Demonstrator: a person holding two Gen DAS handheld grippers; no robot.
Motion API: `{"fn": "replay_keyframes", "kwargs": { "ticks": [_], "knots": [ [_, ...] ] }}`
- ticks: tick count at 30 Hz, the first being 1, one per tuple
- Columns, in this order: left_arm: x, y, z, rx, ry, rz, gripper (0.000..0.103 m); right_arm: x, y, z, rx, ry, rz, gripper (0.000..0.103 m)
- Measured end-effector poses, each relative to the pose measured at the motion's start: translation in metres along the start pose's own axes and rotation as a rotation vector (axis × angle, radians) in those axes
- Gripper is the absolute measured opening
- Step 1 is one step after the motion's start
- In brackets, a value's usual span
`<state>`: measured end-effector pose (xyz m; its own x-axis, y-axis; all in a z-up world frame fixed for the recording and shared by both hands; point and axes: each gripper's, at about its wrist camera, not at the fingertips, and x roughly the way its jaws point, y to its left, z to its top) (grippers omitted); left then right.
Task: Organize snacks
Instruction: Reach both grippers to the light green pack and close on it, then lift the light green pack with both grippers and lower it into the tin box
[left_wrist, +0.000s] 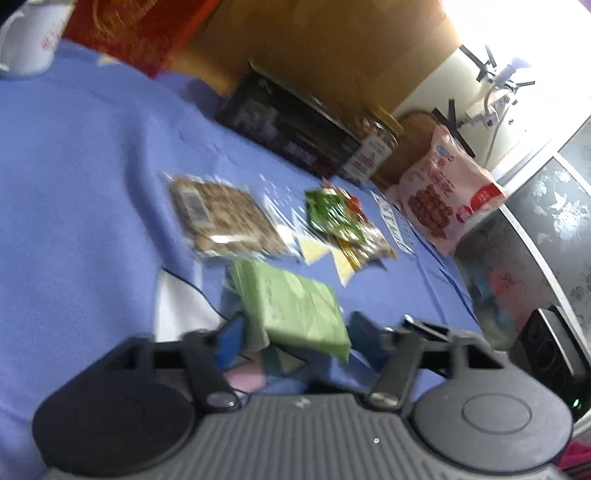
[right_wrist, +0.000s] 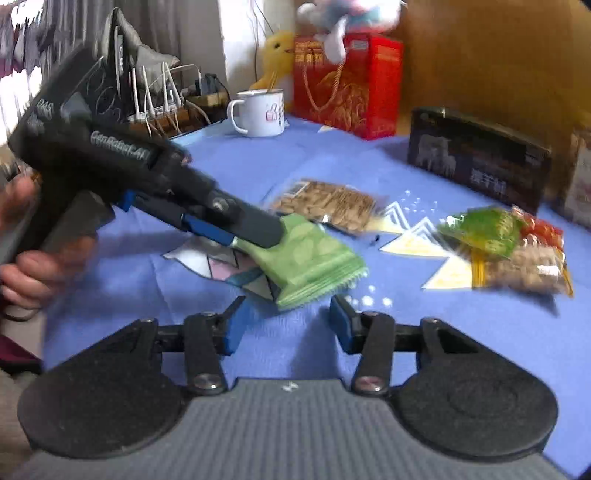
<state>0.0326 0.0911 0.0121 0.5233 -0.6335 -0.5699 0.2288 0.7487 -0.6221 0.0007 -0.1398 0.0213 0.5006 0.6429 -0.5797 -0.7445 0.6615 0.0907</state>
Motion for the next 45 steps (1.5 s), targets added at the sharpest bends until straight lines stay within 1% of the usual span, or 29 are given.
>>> {"fn": "replay_keyframes", "kwargs": {
  "ticks": [2, 3, 6, 9, 10, 12, 15, 17, 19, 23, 24, 25, 26, 27, 28, 29, 31, 32, 33, 34, 35, 36, 37, 39, 42, 45],
  "knots": [
    [0.003, -0.007, 0.001, 0.021, -0.010, 0.030, 0.051, 0.005, -0.001, 0.005, 0.004, -0.002, -0.017, 0.036],
    [0.004, -0.011, 0.002, 0.039, -0.010, 0.039, 0.051, 0.004, -0.003, 0.006, 0.007, -0.020, -0.033, 0.032],
    [0.009, -0.019, 0.008, 0.053, -0.013, 0.014, 0.051, -0.001, -0.017, 0.009, 0.059, -0.058, -0.055, 0.032],
    [0.015, -0.029, 0.015, 0.100, -0.025, 0.008, 0.051, -0.009, -0.019, 0.008, 0.061, -0.077, -0.083, 0.032],
    [0.018, -0.032, 0.017, 0.111, -0.027, 0.002, 0.051, -0.009, -0.020, 0.009, 0.059, -0.077, -0.086, 0.032],
    [0.028, -0.036, 0.021, 0.112, -0.005, -0.032, 0.051, -0.007, -0.024, 0.008, 0.065, -0.068, -0.072, 0.029],
    [0.037, -0.040, 0.020, 0.130, 0.020, -0.019, 0.051, -0.003, -0.020, 0.006, 0.045, -0.052, -0.084, 0.029],
    [0.035, -0.039, 0.018, 0.139, 0.021, -0.015, 0.052, -0.001, -0.020, 0.004, 0.030, -0.029, -0.087, 0.029],
    [0.026, -0.034, 0.019, 0.130, 0.004, -0.008, 0.056, -0.004, -0.024, 0.000, 0.028, -0.011, -0.072, 0.029],
    [0.005, -0.014, 0.023, 0.051, -0.023, -0.042, 0.065, -0.024, -0.036, -0.005, 0.053, 0.002, -0.015, 0.031],
    [0.002, -0.009, 0.022, 0.031, -0.021, -0.051, 0.066, -0.029, -0.040, -0.006, 0.057, 0.001, -0.008, 0.032],
    [0.002, -0.008, 0.024, 0.021, -0.018, -0.055, 0.066, -0.034, -0.043, -0.006, 0.062, -0.006, -0.010, 0.033],
    [0.002, -0.007, 0.024, 0.015, -0.011, -0.062, 0.066, -0.039, -0.046, -0.007, 0.066, -0.017, -0.020, 0.039],
    [0.004, -0.008, 0.025, 0.014, -0.004, -0.067, 0.066, -0.043, -0.049, -0.006, 0.067, -0.028, -0.035, 0.046],
    [0.008, -0.009, 0.027, 0.015, 0.003, -0.068, 0.066, -0.045, -0.053, -0.006, 0.065, -0.036, -0.050, 0.049],
    [0.013, -0.011, 0.028, 0.017, 0.014, -0.066, 0.069, -0.044, -0.056, -0.005, 0.061, -0.036, -0.067, 0.052],
    [0.024, -0.016, 0.028, 0.023, 0.030, -0.053, 0.071, -0.038, -0.061, -0.003, 0.051, -0.021, -0.080, 0.052],
    [0.030, -0.017, 0.027, 0.027, 0.040, -0.042, 0.071, -0.034, -0.063, -0.001, 0.051, -0.016, -0.069, 0.052],
    [0.037, -0.017, 0.027, 0.028, 0.053, -0.024, 0.068, -0.027, -0.065, 0.000, 0.062, -0.005, -0.044, 0.052],
    [0.040, -0.018, 0.026, 0.032, 0.041, -0.022, 0.063, -0.021, -0.067, 0.000, 0.071, 0.007, -0.024, 0.051],
    [0.043, -0.019, 0.027, 0.031, 0.049, -0.021, 0.047, -0.012, -0.067, 0.001, 0.073, 0.022, -0.006, 0.050],
    [0.047, -0.020, 0.030, 0.023, 0.077, -0.033, 0.040, -0.005, -0.065, 0.002, 0.062, 0.021, 0.003, 0.041],
    [0.050, -0.023, 0.034, 0.021, 0.088, -0.016, 0.040, -0.003, -0.062, 0.004, 0.045, 0.008, -0.007, 0.040],
    [0.048, -0.033, 0.050, 0.077, 0.073, 0.030, 0.040, 0.002, -0.060, 0.016, 0.017, 0.001, -0.041, 0.039],
    [0.041, -0.049, 0.082, 0.141, 0.024, 0.031, 0.040, -0.001, -0.070, 0.038, 0.012, -0.072, -0.074, 0.039],
    [0.047, -0.064, 0.118, 0.209, -0.035, 0.025, 0.040, -0.003, -0.087, 0.063, 0.016, -0.153, -0.132, 0.039]
  ]
}}
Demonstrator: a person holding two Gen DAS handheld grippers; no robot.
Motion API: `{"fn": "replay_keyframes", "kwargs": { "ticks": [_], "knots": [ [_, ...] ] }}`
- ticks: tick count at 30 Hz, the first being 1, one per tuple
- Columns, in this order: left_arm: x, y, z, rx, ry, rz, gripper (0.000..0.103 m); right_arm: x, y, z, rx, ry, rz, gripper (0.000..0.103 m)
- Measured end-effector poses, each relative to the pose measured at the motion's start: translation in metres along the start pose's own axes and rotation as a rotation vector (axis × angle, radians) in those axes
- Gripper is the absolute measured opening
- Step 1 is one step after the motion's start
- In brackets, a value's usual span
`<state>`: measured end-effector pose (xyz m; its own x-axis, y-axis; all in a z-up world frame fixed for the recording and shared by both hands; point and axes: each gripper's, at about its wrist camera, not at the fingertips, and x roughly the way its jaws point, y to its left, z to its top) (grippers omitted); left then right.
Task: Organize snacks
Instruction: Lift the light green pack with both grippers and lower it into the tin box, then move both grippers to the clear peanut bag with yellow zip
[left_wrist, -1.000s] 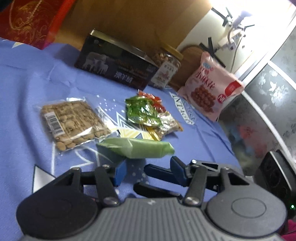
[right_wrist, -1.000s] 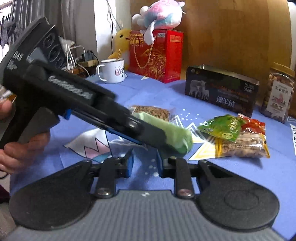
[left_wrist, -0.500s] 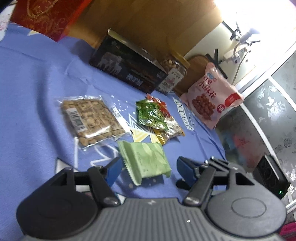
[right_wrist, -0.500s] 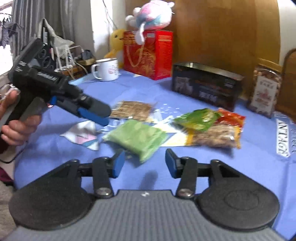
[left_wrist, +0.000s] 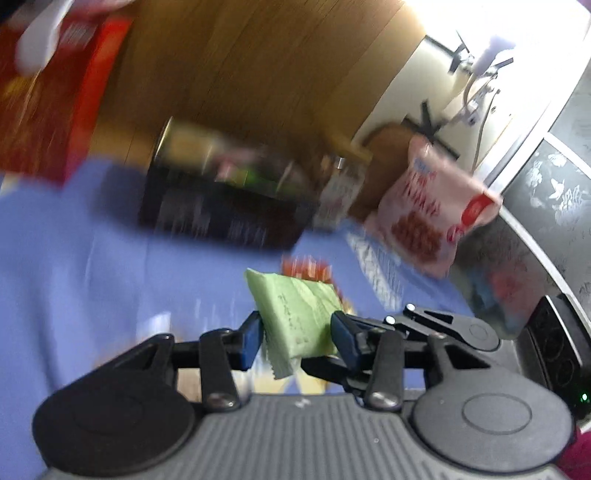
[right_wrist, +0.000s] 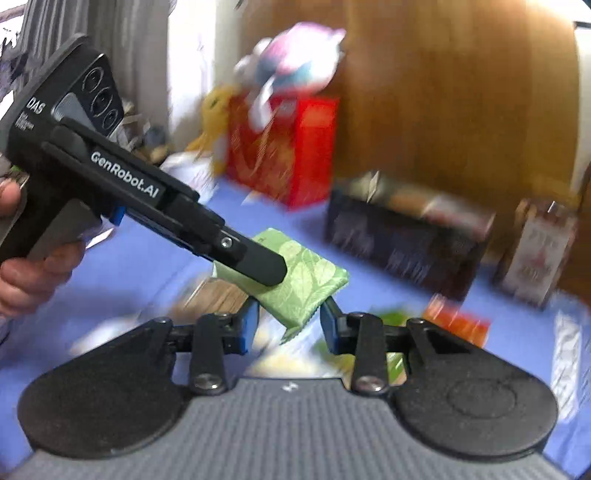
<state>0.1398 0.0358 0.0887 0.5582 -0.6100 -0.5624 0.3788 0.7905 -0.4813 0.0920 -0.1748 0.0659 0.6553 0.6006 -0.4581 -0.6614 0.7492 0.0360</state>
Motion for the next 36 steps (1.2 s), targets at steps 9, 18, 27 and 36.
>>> {"fn": "replay_keyframes", "kwargs": {
  "ticks": [9, 18, 27, 36],
  "knots": [
    [0.091, 0.001, 0.097, 0.056, -0.079, 0.008, 0.041, 0.057, -0.071, 0.046, 0.022, -0.080, -0.223, 0.039],
    [0.146, 0.021, 0.111, 0.036, -0.092, 0.082, 0.053, 0.100, -0.115, 0.044, 0.116, -0.062, -0.313, 0.052],
    [0.078, 0.023, 0.070, -0.024, -0.087, -0.006, 0.066, 0.013, -0.133, -0.004, 0.417, -0.066, -0.161, 0.052],
    [0.060, 0.001, -0.031, -0.095, 0.099, -0.078, 0.064, -0.016, -0.094, -0.067, 0.636, 0.070, -0.021, 0.032]
  ]
}}
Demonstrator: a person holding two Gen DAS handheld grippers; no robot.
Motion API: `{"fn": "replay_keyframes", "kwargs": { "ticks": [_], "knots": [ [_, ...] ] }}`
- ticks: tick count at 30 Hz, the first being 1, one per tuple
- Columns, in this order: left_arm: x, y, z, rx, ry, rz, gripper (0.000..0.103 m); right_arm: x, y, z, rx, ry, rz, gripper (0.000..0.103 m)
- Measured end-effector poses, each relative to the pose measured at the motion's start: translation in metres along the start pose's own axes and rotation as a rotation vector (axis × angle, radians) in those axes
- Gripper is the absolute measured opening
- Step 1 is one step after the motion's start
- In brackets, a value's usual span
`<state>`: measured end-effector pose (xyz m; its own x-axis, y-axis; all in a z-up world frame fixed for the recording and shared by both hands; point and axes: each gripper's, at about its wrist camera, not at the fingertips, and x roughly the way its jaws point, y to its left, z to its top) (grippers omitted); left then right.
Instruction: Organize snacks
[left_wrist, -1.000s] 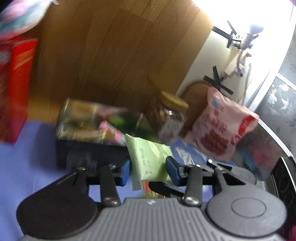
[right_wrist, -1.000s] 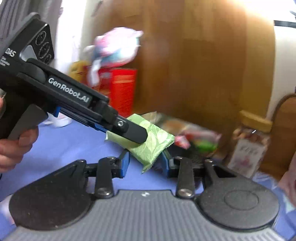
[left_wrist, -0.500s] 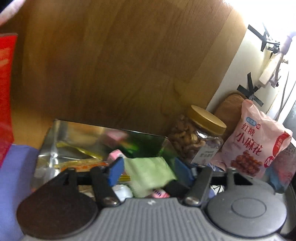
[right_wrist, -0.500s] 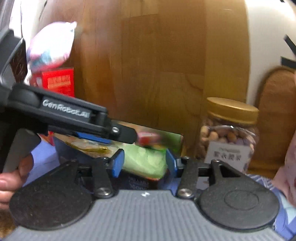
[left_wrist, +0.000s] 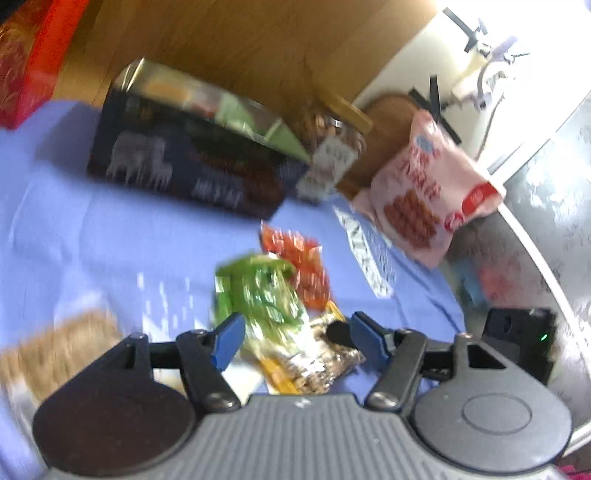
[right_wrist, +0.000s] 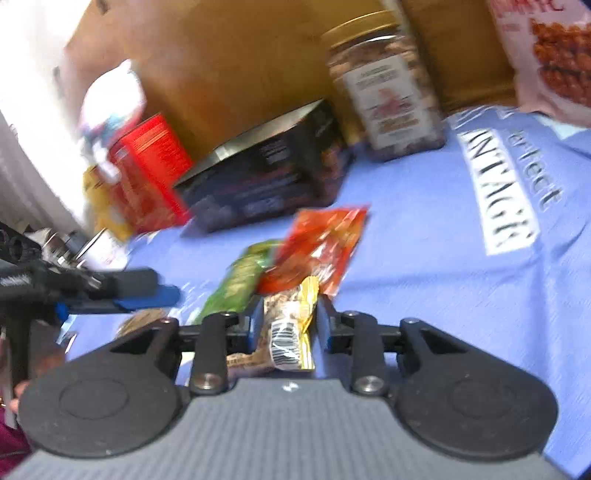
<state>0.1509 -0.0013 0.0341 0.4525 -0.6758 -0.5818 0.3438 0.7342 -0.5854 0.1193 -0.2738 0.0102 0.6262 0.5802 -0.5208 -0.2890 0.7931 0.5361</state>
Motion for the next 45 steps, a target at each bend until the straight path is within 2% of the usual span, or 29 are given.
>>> {"fn": "replay_keyframes", "kwargs": {
  "ticks": [3, 7, 9, 11, 16, 21, 32, 38, 43, 45],
  "knots": [
    [-0.009, -0.003, -0.020, 0.003, -0.008, 0.024, 0.064, 0.001, 0.023, -0.014, -0.067, 0.004, 0.013, 0.033],
    [-0.025, 0.000, -0.037, -0.051, -0.015, 0.008, 0.064, -0.008, 0.041, -0.021, -0.144, -0.017, 0.001, 0.037],
    [-0.030, 0.002, -0.044, -0.069, -0.017, 0.002, 0.064, -0.013, 0.042, -0.027, -0.178, -0.016, 0.012, 0.053],
    [-0.027, 0.004, -0.049, -0.084, -0.004, -0.003, 0.067, -0.006, 0.041, -0.033, -0.232, 0.002, 0.005, 0.058],
    [-0.017, 0.002, -0.054, -0.053, -0.041, -0.012, 0.067, -0.004, 0.047, -0.040, -0.299, -0.010, 0.000, 0.059],
    [-0.014, -0.001, -0.071, 0.037, -0.151, -0.024, 0.065, -0.004, 0.053, -0.045, -0.336, -0.012, -0.004, 0.063],
    [-0.015, 0.005, -0.071, 0.022, -0.151, -0.063, 0.067, -0.007, 0.065, -0.055, -0.404, -0.003, -0.035, 0.072],
    [-0.014, 0.005, -0.071, 0.021, -0.149, -0.077, 0.070, -0.011, 0.073, -0.065, -0.458, -0.003, -0.080, 0.072],
    [-0.014, 0.007, -0.071, 0.009, -0.154, -0.100, 0.070, -0.008, 0.081, -0.069, -0.508, -0.006, -0.121, 0.062],
    [-0.014, 0.006, -0.072, 0.007, -0.157, -0.100, 0.070, -0.007, 0.083, -0.070, -0.477, -0.014, -0.132, 0.060]
  ]
}}
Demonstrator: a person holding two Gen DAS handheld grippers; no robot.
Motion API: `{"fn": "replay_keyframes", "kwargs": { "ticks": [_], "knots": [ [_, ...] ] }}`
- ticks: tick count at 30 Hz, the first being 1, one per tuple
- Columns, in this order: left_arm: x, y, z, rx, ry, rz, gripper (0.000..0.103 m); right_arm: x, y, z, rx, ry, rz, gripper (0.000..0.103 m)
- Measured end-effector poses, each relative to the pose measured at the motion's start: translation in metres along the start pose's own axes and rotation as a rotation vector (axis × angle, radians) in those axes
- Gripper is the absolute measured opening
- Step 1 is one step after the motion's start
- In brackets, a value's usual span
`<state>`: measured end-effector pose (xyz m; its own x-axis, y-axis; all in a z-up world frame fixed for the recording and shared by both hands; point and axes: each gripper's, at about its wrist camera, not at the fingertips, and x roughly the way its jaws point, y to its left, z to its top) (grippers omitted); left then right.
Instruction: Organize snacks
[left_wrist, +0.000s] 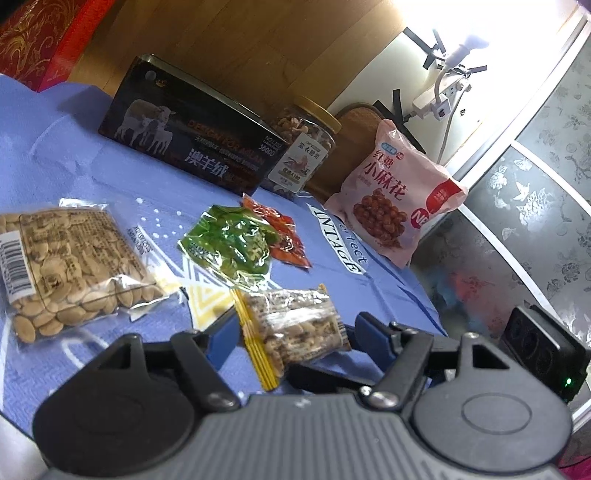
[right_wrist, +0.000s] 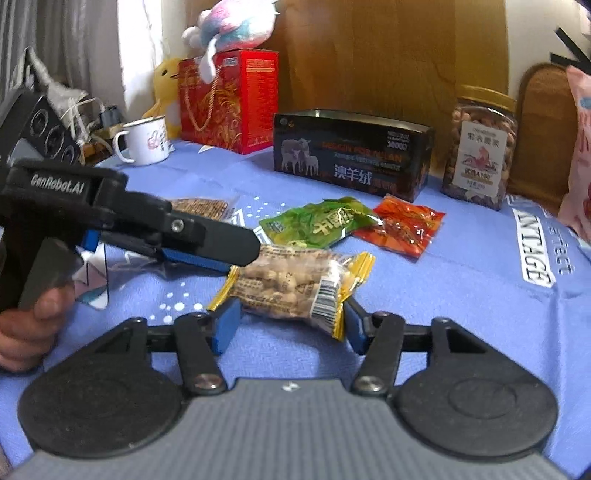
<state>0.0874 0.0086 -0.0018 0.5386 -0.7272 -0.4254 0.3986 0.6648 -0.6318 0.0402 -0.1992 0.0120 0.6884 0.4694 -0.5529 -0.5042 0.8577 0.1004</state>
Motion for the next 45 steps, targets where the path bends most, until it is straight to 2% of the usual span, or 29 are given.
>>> {"fn": "replay_keyframes", "kwargs": {
  "ticks": [6, 19, 24, 29, 45],
  "knots": [
    [-0.0022, 0.0021, 0.0009, -0.018, -0.014, 0.008, 0.072, 0.0036, 0.0035, 0.0021, 0.090, -0.019, -0.023, 0.059],
    [-0.0033, 0.0006, 0.0001, -0.020, -0.014, -0.005, 0.073, 0.0034, 0.0032, 0.0019, 0.098, -0.023, -0.020, 0.060],
    [-0.0034, 0.0007, 0.0000, -0.023, -0.015, -0.001, 0.068, 0.0032, 0.0023, 0.0020, 0.103, -0.024, -0.012, 0.061],
    [-0.0024, 0.0033, 0.0002, -0.044, -0.012, 0.005, 0.053, 0.0029, 0.0027, 0.0018, 0.104, -0.024, -0.005, 0.064],
    [-0.0025, 0.0037, 0.0002, -0.048, -0.013, 0.006, 0.053, 0.0040, 0.0021, 0.0018, 0.096, -0.023, -0.006, 0.065]
  ]
}}
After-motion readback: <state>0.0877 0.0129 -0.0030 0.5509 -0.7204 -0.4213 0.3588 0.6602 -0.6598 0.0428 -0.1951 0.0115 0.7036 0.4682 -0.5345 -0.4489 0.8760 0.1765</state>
